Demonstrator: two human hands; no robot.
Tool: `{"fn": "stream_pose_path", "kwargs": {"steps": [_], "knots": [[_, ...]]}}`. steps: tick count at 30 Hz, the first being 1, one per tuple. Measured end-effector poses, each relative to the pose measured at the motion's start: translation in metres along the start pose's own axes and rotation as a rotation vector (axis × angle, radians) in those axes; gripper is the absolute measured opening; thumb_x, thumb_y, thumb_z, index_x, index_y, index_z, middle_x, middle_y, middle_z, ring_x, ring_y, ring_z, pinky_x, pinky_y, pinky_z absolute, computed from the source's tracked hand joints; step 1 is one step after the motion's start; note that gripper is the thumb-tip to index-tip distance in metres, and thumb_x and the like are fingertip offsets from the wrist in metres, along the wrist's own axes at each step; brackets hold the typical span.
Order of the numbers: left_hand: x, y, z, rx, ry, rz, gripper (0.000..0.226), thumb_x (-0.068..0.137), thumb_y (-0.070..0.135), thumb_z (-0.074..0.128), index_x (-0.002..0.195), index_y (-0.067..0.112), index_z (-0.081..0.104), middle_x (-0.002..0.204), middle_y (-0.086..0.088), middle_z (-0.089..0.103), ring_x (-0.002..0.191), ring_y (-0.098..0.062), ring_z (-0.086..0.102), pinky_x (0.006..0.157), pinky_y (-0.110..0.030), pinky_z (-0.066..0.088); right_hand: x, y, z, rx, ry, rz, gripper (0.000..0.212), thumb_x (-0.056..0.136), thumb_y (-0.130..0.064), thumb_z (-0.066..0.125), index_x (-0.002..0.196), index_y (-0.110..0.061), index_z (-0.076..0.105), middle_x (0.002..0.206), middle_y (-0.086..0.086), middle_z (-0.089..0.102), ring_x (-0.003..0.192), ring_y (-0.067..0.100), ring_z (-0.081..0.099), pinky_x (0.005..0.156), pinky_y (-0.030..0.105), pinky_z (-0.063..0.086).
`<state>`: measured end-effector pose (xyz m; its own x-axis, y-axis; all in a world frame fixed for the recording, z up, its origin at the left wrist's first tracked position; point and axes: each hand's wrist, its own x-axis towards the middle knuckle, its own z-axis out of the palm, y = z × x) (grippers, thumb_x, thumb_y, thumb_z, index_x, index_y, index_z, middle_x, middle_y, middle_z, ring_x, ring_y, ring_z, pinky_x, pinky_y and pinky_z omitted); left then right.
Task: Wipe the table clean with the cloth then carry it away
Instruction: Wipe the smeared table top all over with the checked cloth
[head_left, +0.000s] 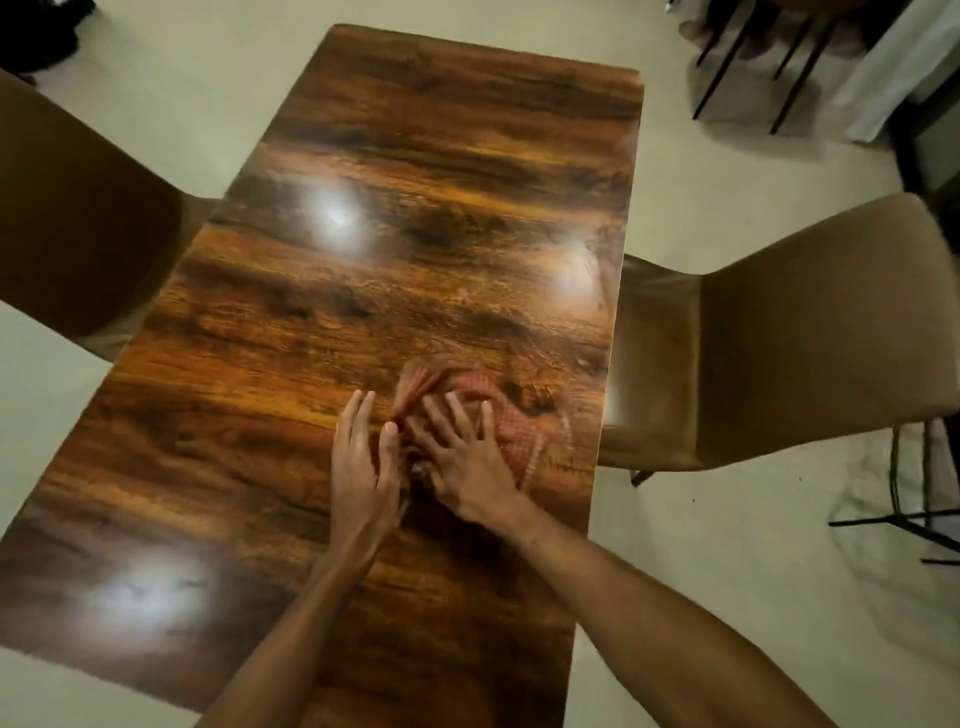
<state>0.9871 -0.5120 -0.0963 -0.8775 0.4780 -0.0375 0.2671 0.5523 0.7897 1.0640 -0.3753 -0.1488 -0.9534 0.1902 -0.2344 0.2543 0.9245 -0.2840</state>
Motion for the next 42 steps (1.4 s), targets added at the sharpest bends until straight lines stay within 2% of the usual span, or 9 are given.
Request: {"fn": "stream_pose_path", "kwargs": {"steps": [3, 9, 13, 18, 21, 24, 31, 37, 42], "knots": [[0.002, 0.005, 0.001, 0.056, 0.046, 0.008, 0.055, 0.106, 0.044, 0.034, 0.155, 0.018, 0.035, 0.164, -0.004, 0.030, 0.152, -0.017, 0.025, 0.123, -0.044, 0.026, 0.030, 0.000, 0.000, -0.022, -0.004, -0.167, 0.060, 0.106, -0.048, 0.023, 0.164, -0.035, 0.015, 0.175, -0.001, 0.003, 0.161, 0.027, 0.000, 0.121, 0.070, 0.001], [0.000, 0.004, -0.001, 0.048, 0.050, 0.006, 0.057, 0.106, 0.047, 0.035, 0.156, 0.020, 0.034, 0.165, 0.001, 0.027, 0.151, -0.010, 0.023, 0.120, -0.033, 0.023, 0.065, 0.113, -0.048, 0.005, 0.102, 0.188, 0.057, 0.110, -0.046, 0.026, 0.165, -0.038, 0.011, 0.175, -0.005, -0.002, 0.161, 0.024, -0.004, 0.123, 0.067, -0.003], [-0.011, 0.011, 0.015, 0.025, 0.048, -0.029, 0.060, 0.105, 0.051, 0.033, 0.157, 0.020, 0.033, 0.165, 0.001, 0.027, 0.152, -0.010, 0.023, 0.123, -0.040, 0.025, -0.003, 0.128, -0.033, -0.017, 0.140, 0.263, 0.059, 0.110, -0.050, 0.019, 0.166, -0.035, 0.007, 0.175, -0.001, -0.002, 0.161, 0.029, -0.002, 0.124, 0.067, -0.002], [-0.034, 0.009, 0.033, 0.004, -0.040, -0.023, 0.061, 0.105, 0.057, 0.031, 0.156, 0.025, 0.031, 0.166, 0.004, 0.027, 0.153, -0.012, 0.023, 0.122, -0.050, 0.028, -0.045, 0.139, -0.013, -0.055, 0.060, -0.057, 0.059, 0.109, -0.049, 0.026, 0.165, -0.040, 0.009, 0.175, -0.006, -0.002, 0.161, 0.023, -0.003, 0.126, 0.061, -0.005], [-0.052, -0.001, 0.028, -0.001, -0.066, -0.003, 0.060, 0.105, 0.058, 0.031, 0.157, 0.028, 0.030, 0.166, 0.007, 0.025, 0.153, -0.010, 0.023, 0.121, -0.051, 0.029, -0.051, 0.150, -0.017, -0.009, 0.119, 0.147, 0.058, 0.110, -0.039, 0.036, 0.165, -0.038, 0.016, 0.175, -0.004, 0.003, 0.161, 0.026, 0.001, 0.127, 0.056, -0.004], [-0.070, -0.011, 0.009, -0.024, -0.057, -0.010, 0.059, 0.105, 0.060, 0.029, 0.156, 0.032, 0.029, 0.166, 0.010, 0.024, 0.153, -0.009, 0.023, 0.121, -0.053, 0.030, -0.085, 0.092, 0.002, -0.012, 0.189, 0.298, 0.057, 0.111, -0.041, 0.032, 0.165, -0.033, 0.018, 0.175, 0.002, 0.006, 0.161, 0.029, 0.004, 0.127, 0.060, 0.001], [-0.120, -0.054, -0.056, -0.063, -0.030, -0.027, 0.059, 0.103, 0.062, 0.027, 0.156, 0.034, 0.029, 0.166, 0.010, 0.022, 0.153, -0.011, 0.022, 0.122, -0.054, 0.028, -0.174, -0.034, 0.067, -0.006, 0.014, 0.037, 0.058, 0.109, -0.051, 0.017, 0.165, -0.040, 0.004, 0.175, -0.004, -0.004, 0.161, 0.023, -0.004, 0.126, 0.061, 0.005], [-0.157, -0.115, -0.121, -0.092, 0.007, -0.056, 0.055, 0.105, 0.050, 0.033, 0.156, 0.028, 0.031, 0.166, 0.006, 0.024, 0.153, -0.016, 0.025, 0.123, -0.054, 0.026, -0.084, -0.103, 0.051, 0.027, 0.104, 0.440, 0.059, 0.111, -0.041, 0.027, 0.166, -0.035, 0.007, 0.175, 0.002, -0.004, 0.160, 0.033, -0.006, 0.125, 0.063, -0.006], [-0.195, -0.166, -0.178, -0.085, 0.068, -0.132, 0.062, 0.102, 0.053, 0.032, 0.155, 0.022, 0.036, 0.165, 0.000, 0.028, 0.149, -0.019, 0.033, 0.117, -0.053, 0.038, -0.082, -0.256, 0.098, -0.046, 0.050, 0.093, 0.062, 0.107, -0.047, 0.022, 0.166, -0.034, 0.009, 0.175, 0.005, 0.000, 0.160, 0.034, -0.002, 0.124, 0.066, 0.002]]}}
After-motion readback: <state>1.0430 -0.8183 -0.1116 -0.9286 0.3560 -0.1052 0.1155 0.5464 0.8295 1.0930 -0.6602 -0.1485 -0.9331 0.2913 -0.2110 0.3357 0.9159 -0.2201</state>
